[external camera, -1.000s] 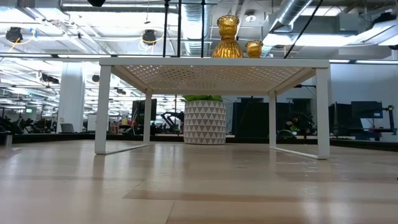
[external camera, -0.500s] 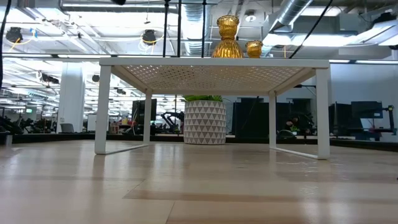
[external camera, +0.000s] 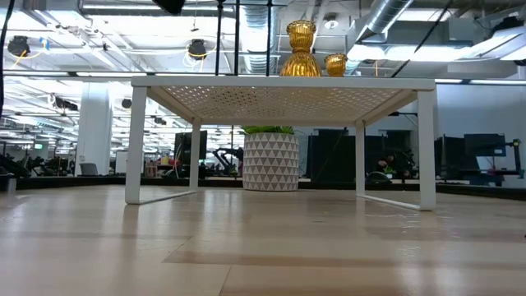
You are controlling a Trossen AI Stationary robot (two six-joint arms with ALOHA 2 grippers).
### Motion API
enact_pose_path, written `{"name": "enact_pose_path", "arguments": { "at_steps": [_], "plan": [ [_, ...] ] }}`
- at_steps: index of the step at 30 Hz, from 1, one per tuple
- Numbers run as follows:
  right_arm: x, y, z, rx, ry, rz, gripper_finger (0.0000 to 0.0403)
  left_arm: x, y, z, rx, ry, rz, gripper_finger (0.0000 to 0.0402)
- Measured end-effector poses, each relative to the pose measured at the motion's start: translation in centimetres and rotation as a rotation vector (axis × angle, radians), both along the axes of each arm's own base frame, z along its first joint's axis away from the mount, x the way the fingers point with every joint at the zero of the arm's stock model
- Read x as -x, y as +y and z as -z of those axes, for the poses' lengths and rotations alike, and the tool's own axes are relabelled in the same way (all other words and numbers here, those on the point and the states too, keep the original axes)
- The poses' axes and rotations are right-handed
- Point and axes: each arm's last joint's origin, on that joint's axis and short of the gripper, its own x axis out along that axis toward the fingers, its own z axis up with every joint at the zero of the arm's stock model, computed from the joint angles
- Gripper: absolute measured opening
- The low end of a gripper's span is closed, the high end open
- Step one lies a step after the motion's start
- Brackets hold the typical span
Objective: Pick & Place candle stick holders
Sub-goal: Put the gold vase on the shelf
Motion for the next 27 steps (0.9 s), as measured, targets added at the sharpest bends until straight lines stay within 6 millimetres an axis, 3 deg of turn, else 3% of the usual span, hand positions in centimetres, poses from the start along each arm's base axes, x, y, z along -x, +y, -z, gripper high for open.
{"name": "enact_pose_path", "arguments": {
  "at_steps": [9, 19, 27],
  "plan": [
    [4.5, -3.3, 2.0, -0.095, -0.25, -0.293, 0.0, -3.5, 0.5, 1.5, 0.044, -0.058, -0.075, 0.0003],
    [10.3, -7.3, 5.0, -0.143, -0.437, -0.335, 0.0, -5.8, 0.8, 2.5, 0.033, -0.096, -0.231, 0.0003],
    [12.0, -8.7, 5.1, -0.098, -0.468, -0.339, 0.0, -8.5, 1.1, 3.3, 0.014, -0.066, -0.268, 0.0003]
  ]
}}
